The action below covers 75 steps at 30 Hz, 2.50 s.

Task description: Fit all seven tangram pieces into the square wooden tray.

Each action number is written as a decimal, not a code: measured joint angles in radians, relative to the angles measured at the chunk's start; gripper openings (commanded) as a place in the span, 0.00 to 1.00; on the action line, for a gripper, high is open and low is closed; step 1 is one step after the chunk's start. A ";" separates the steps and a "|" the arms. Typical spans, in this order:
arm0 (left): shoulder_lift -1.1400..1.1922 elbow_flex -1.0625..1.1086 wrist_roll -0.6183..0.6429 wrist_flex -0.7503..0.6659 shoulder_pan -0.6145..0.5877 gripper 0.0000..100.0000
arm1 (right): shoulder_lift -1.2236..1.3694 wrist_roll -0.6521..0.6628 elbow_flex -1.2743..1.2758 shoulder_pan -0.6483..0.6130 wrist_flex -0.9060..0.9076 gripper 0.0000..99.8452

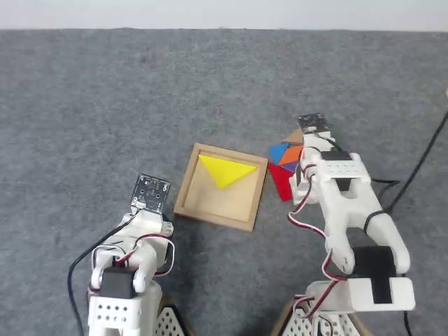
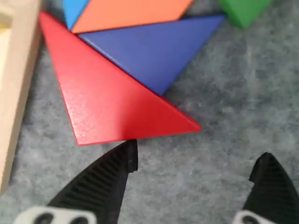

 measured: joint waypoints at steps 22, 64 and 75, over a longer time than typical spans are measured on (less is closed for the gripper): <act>0.000 0.000 0.000 0.000 0.000 0.02 | 0.104 0.163 -0.049 -0.252 -0.038 0.37; 0.000 0.000 0.000 0.000 0.000 0.02 | 0.121 0.381 -0.063 -0.336 0.078 0.37; 0.000 0.000 0.000 0.000 0.000 0.02 | 0.121 0.302 -0.068 -0.321 0.018 0.37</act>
